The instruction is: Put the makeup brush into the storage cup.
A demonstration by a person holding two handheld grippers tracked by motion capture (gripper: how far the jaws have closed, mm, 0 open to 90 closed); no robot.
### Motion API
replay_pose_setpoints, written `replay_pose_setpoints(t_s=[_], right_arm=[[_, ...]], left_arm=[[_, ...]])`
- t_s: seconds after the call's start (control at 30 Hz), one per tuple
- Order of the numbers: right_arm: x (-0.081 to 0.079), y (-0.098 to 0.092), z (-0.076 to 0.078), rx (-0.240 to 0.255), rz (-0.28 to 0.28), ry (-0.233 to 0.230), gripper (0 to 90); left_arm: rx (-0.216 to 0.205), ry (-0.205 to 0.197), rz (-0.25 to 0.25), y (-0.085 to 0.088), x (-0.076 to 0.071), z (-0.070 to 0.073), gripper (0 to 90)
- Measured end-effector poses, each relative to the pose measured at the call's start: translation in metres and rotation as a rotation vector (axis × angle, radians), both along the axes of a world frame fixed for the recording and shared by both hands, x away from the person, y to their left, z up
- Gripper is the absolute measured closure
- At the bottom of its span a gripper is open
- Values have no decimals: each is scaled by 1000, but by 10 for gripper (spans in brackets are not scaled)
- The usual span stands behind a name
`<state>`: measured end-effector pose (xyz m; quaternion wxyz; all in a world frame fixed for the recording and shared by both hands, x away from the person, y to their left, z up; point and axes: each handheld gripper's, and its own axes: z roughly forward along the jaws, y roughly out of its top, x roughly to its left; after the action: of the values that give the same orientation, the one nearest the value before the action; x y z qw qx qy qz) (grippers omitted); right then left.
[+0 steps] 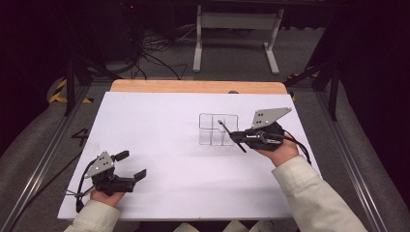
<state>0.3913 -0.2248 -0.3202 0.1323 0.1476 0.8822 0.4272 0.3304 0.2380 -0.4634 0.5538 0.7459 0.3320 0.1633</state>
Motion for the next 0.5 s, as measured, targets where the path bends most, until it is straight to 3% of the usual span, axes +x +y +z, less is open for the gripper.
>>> replay_pose_setpoints(t_s=[0.27, 0.5], right_arm=[[0, -3, 1, 106, -28, -31, 844], [2, -2, 0, 165, -59, -57, 845]], left_arm=[[0, -1, 0, 0, 0, 0, 16], [0, 0, 0, 0, 0, 0, 16]])
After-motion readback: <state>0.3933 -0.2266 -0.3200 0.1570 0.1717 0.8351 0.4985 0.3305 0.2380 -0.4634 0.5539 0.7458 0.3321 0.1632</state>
